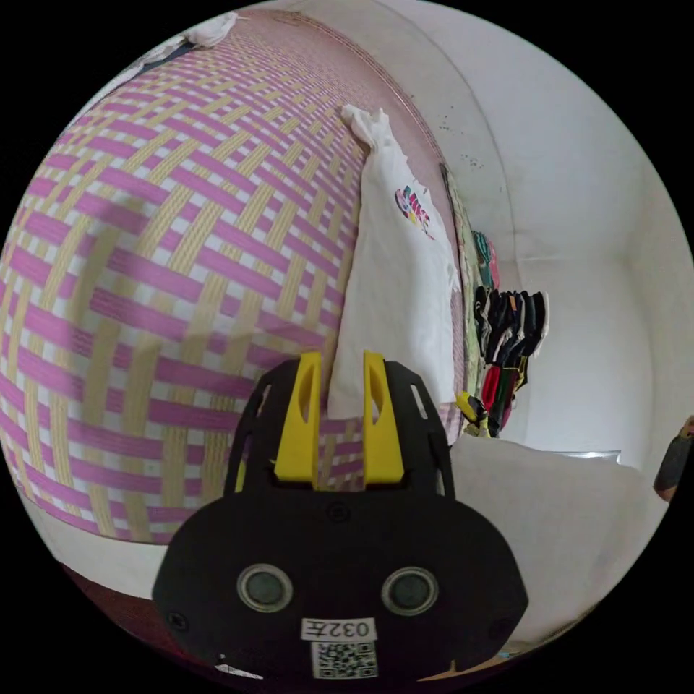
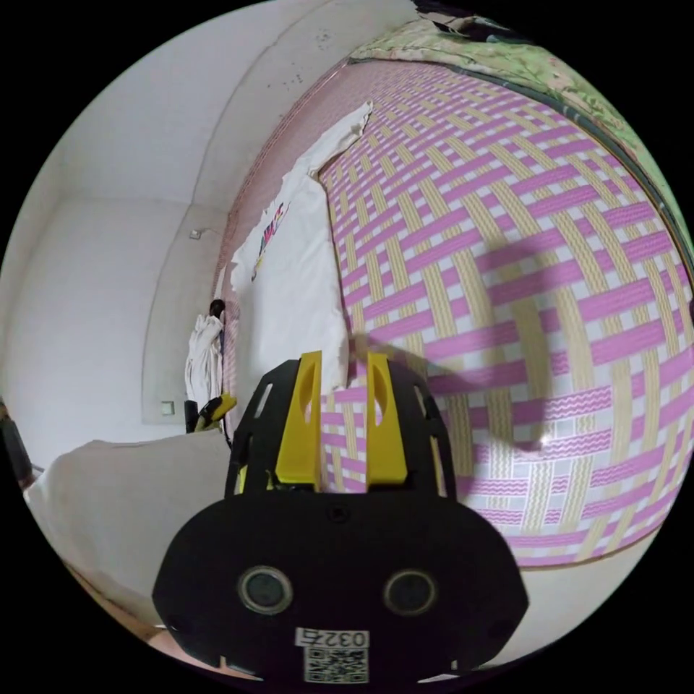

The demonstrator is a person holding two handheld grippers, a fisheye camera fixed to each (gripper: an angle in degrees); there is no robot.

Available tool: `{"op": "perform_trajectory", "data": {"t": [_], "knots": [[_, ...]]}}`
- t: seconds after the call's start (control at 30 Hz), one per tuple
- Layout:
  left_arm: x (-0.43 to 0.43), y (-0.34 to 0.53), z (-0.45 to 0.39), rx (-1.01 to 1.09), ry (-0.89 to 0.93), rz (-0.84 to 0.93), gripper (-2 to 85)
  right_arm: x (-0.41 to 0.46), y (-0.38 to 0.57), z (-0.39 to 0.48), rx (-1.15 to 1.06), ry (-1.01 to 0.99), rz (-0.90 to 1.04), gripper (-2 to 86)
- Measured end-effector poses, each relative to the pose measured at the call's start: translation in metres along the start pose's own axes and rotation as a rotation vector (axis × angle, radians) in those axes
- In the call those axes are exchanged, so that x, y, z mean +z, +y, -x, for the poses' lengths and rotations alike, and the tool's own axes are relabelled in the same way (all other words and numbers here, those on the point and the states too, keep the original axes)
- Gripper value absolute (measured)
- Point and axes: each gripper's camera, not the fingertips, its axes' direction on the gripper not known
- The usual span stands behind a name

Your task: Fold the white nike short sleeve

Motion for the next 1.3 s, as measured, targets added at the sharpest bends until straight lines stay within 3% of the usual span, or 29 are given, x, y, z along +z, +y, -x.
{"op": "perform_trajectory", "data": {"t": [0.2,0.37,0.47,0.63,0.77,0.83,1.07,1.17,1.3], "knots": [[0.027,-0.029,-0.001,0.071,-0.005,0.072,4.0,0.015,-0.038,0.005,-0.069,-0.051,0.06,9.7],[0.043,-0.056,0.005,0.086,-0.038,0.136,1.4,0.038,-0.068,0.024,-0.127,0.03,0.138,3.0],[0.036,-0.074,0.005,0.11,-0.02,0.109,-0.4,0.027,-0.083,0.038,-0.161,0.018,0.077,-0.1],[-0.027,-0.078,-0.016,0.26,0.106,-0.084,-0.9,-0.029,-0.087,0.065,-0.246,-0.165,-0.085,-0.8],[-0.013,-0.073,0.009,0.212,0.053,0.04,-0.9,-0.028,-0.08,0.051,-0.199,-0.16,-0.021,-0.8],[0.015,-0.064,0.023,0.188,-0.008,0.163,-0.9,-0.011,-0.073,0.033,-0.114,-0.081,0.054,-0.8],[0.051,-0.033,0.043,0.169,-0.145,0.309,-0.7,0.016,-0.055,0.007,0.037,0.014,0.169,0.0],[0.042,-0.032,0.054,0.134,-0.122,0.277,0.2,0.024,-0.053,0.007,0.073,0.065,0.226,4.3],[0.003,-0.054,0.083,0.033,-0.014,0.073,2.9,-0.002,-0.063,0.023,0.116,0.218,0.053,7.3]]}}
